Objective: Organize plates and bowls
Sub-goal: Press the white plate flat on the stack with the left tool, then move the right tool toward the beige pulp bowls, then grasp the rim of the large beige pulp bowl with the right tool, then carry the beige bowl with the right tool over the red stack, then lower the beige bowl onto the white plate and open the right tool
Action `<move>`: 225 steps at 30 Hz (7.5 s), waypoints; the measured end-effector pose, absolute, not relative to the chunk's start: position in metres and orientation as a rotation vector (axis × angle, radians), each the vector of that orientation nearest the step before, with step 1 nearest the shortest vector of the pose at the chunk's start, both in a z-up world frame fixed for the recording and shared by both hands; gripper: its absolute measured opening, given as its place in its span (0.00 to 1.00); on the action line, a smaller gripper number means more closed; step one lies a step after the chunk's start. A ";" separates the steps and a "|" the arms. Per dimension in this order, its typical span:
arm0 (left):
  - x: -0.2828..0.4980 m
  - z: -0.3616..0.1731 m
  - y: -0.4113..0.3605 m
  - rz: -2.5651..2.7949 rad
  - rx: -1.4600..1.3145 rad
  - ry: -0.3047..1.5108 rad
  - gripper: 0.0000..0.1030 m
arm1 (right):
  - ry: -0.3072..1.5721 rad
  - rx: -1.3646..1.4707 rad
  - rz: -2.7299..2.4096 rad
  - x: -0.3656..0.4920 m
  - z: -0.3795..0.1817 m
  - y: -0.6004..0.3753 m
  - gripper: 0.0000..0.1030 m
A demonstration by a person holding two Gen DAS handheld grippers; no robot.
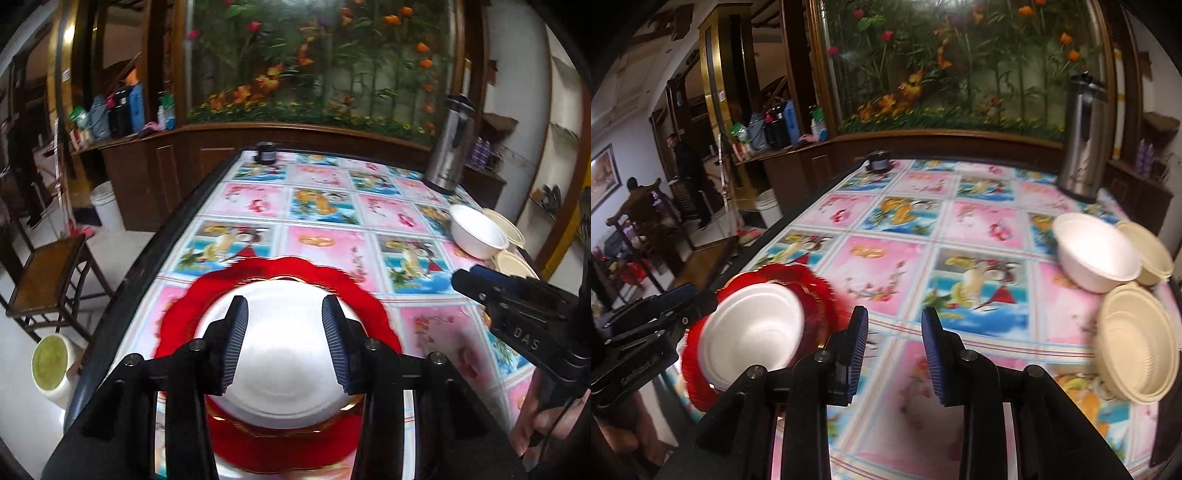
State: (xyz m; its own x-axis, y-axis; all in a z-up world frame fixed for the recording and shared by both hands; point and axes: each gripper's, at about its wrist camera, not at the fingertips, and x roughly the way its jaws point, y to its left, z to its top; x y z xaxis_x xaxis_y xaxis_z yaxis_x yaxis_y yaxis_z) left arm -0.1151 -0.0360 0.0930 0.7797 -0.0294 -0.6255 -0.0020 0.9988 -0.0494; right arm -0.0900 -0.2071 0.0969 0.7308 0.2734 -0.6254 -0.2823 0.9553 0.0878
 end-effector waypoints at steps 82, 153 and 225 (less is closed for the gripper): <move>0.003 0.039 -0.316 -0.608 -0.106 1.062 0.17 | 0.835 0.423 -0.070 -0.070 0.050 -0.506 0.11; -0.073 0.044 -0.193 -0.426 -0.050 0.972 0.31 | 0.935 0.509 0.395 -0.100 0.042 -0.421 0.35; -0.106 0.065 0.037 -0.049 -0.307 0.763 0.19 | 1.067 0.326 0.658 -0.060 0.069 -0.161 0.17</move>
